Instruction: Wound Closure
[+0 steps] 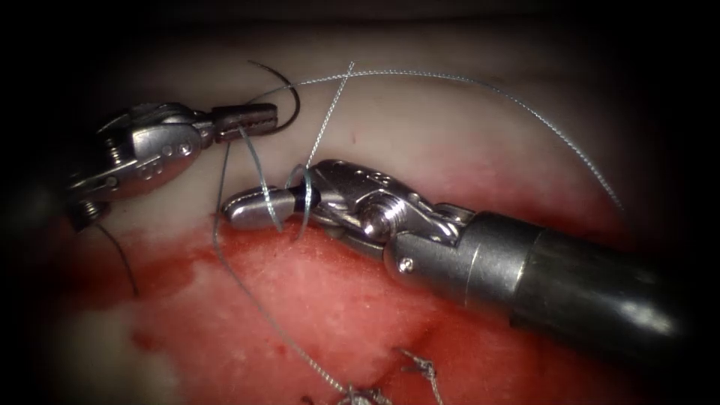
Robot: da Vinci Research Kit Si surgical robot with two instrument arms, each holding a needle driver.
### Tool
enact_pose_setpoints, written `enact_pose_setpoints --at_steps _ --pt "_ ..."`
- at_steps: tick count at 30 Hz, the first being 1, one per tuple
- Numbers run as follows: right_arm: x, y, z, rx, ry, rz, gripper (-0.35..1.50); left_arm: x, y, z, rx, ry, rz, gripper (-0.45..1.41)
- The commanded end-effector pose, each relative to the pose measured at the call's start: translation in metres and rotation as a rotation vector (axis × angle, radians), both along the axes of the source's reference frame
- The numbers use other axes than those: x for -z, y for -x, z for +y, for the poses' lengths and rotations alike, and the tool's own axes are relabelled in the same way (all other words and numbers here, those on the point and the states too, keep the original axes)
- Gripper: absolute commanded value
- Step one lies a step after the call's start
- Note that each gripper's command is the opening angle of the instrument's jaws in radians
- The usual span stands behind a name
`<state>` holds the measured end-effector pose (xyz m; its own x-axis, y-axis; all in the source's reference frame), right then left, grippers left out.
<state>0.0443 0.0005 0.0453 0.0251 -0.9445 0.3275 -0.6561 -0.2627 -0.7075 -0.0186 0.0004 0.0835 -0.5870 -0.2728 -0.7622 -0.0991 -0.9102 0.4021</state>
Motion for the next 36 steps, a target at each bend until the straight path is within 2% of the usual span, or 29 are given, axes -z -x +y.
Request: enact_pose_setpoints --at_steps 1,6,8,13,18,20,23,25,27,29,31,32,33,34,36 --pt "0.001 -0.0012 0.001 -0.001 -0.052 0.027 -0.35 0.0006 0.0002 0.0012 0.0 -0.001 0.008 -0.45" --pt "0.0017 -0.0022 0.0007 -0.013 -0.244 0.126 -0.35 -0.0012 0.0004 0.0003 -0.023 -0.043 0.057 -0.45" --pt "0.0022 -0.0024 0.0007 -0.025 -0.304 0.139 -0.35 -0.0019 0.0004 -0.0001 -0.034 -0.055 0.078 -0.45" --pt "0.0034 -0.002 0.0014 -0.07 -0.364 0.163 -0.35 -0.0024 -0.0003 -0.0005 -0.037 -0.08 0.107 -0.45" --pt "0.0034 -0.0013 0.0024 -0.133 -0.353 0.172 -0.35 -0.002 -0.001 -0.0008 -0.029 -0.128 0.111 -0.45" --pt "0.0033 -0.001 0.0029 -0.216 -0.312 0.178 -0.35 -0.0018 -0.0013 -0.001 -0.021 -0.168 0.113 -0.45" --pt "0.0029 -0.0008 0.0036 -0.328 -0.231 0.166 -0.35 -0.0015 -0.0014 -0.0012 -0.054 -0.223 0.086 -0.45" --pt "0.0026 -0.0005 0.0041 -0.402 -0.155 0.121 -0.35 -0.0013 -0.0013 -0.0013 -0.072 -0.246 0.06 -0.45" --pt "0.0025 -0.0001 0.0045 -0.482 -0.146 0.034 -0.35 -0.0011 -0.001 -0.0015 -0.088 -0.255 0.047 -0.45" --pt "0.0024 0.0003 0.0048 -0.536 -0.159 -0.009 -0.35 -0.001 -0.0008 -0.0016 -0.113 -0.254 0.036 -0.45" --pt "0.0023 0.0008 0.0052 -0.584 -0.141 -0.114 -0.35 -0.0008 -0.0007 -0.0016 -0.116 -0.244 0.042 -0.45" --pt "0.0025 0.0012 0.0054 -0.614 -0.09 -0.268 -0.35 -0.0007 -0.0006 -0.0015 -0.107 -0.232 0.056 -0.45" --pt "0.0026 0.0013 0.0054 -0.616 -0.061 -0.341 -0.35 -0.0006 -0.0006 -0.0015 -0.099 -0.228 0.067 -0.45" --pt "0.0031 0.0016 0.0054 -0.63 -0.006 -0.516 -0.35 -0.0003 -0.0005 -0.0014 -0.102 -0.189 0.074 -0.45" --pt "0.0036 0.002 0.0055 -0.645 0.032 -0.675 -0.35 0.0 -0.0004 -0.0014 -0.106 -0.167 0.08 -0.45"
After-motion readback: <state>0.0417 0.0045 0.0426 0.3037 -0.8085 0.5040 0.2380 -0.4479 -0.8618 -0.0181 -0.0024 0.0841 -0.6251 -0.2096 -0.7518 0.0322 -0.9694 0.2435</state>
